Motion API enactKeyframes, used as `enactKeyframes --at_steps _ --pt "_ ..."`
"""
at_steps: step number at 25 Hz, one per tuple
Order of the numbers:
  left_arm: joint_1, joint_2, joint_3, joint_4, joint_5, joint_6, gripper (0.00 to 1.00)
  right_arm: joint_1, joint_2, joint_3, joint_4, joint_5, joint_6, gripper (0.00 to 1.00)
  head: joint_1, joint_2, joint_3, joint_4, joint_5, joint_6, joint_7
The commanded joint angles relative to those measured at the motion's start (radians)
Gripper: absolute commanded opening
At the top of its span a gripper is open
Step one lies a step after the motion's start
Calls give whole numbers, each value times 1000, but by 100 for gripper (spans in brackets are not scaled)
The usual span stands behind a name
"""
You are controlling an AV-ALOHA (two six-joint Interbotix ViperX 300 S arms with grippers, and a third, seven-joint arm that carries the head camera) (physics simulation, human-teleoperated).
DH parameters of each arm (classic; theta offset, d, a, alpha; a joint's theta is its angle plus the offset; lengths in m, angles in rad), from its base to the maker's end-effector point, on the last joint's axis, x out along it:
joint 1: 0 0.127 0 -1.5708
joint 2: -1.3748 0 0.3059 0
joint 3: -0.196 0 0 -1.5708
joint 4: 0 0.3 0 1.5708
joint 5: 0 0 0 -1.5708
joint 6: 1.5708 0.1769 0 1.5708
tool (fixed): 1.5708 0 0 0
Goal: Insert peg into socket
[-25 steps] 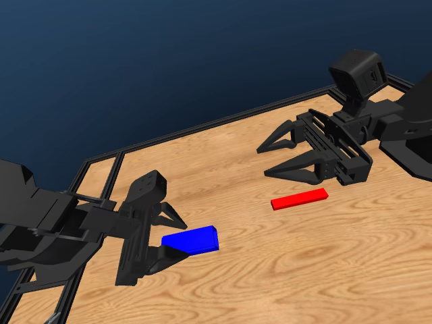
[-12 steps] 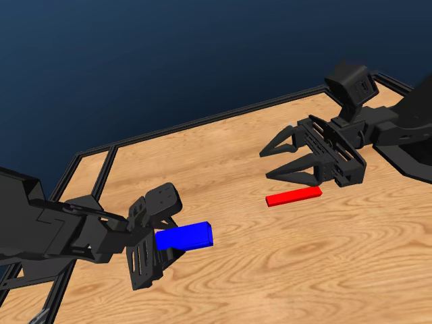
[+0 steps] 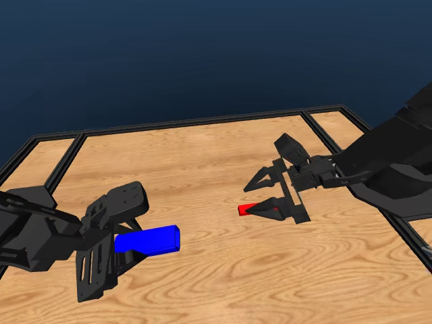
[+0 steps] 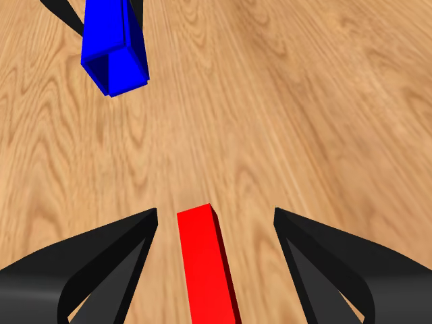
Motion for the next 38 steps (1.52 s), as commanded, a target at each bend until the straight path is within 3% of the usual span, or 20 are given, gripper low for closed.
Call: enactKeyframes --at_steps 1,6,11,13,14,15,16,17,18,19,20,25,27,28,29,30,32,33,35,38 --pt "-27 -20 0 5 -13 -36 0 3 4 -34 14 100 -54 100 -13 -14 -12 -12 -30 -46 -34" --pt "-26 -41 9 7 -26 -45 0 30 1 -51 57 145 -133 100 -13 -12 -15 -21 -36 -86 -48" --pt "-34 -55 47 24 -29 -78 0 47 -26 -71 134 195 -316 100 -5 -11 -15 -26 -30 -115 -49" --pt "-27 -44 25 20 -8 -86 0 60 -35 -56 188 183 -391 91 -3 -12 -15 -30 -28 -139 -46" --pt "-35 -51 39 19 -22 -93 0 70 -38 -54 213 167 -422 86 -3 -12 -15 -32 -27 -145 -46" --pt "-31 -56 43 18 -25 -97 0 71 -35 -42 257 144 -475 47 -3 -13 -15 -35 -25 -158 -45" --pt "-32 -59 38 19 -25 -101 0 98 38 -26 261 125 -517 0 -3 -14 -15 -37 -25 -169 -44" --pt "-31 -62 35 22 -30 -100 0 93 1 -5 296 116 -516 0 -3 -15 -15 -39 -24 -178 -44" --pt "-31 -64 23 22 -26 -101 0 113 23 18 321 110 -529 0 -2 -16 -15 -41 -22 -187 -43" --pt "-28 -72 47 22 -11 -111 0 114 14 -4 336 96 -519 0 -2 -17 -14 -43 -21 -194 -42" --pt "-30 -76 36 29 -12 -111 0 102 12 -18 296 127 -482 0 -2 -18 -13 -43 -22 -197 -41" --pt "-44 -108 42 57 25 -140 0 116 36 18 347 73 -473 0 6 -23 -12 -39 -18 -191 -24" --pt "-43 -125 38 72 33 -148 0 105 0 -2 307 93 -448 0 10 -25 -13 -36 -21 -183 -18" --pt "-50 -139 17 75 66 -145 0 114 -11 -11 347 87 -480 0 13 -27 -13 -34 -22 -178 -16" --pt "-45 -149 32 97 74 -163 0 109 -23 -17 343 102 -486 0 15 -27 -12 -33 -23 -175 -13" --pt "-48 -151 12 107 99 -172 0 112 -24 -13 341 123 -495 0 21 -29 -12 -29 -22 -166 -8" --pt "-62 -165 -14 124 135 -165 0 80 -92 -69 345 181 -516 0 34 -32 -10 -22 -24 -152 7" --pt "-65 -163 -12 134 155 -169 0 85 -105 -69 346 142 -493 0 38 -32 -9 -20 -24 -148 13" --pt "-93 -192 -55 174 202 -193 0 60 -168 -138 293 221 -485 0 54 -34 -7 -11 -26 -130 32" --pt "-117 -203 -83 215 275 -214 0 46 -188 -192 299 259 -536 0 75 -35 -4 1 -28 -105 56"
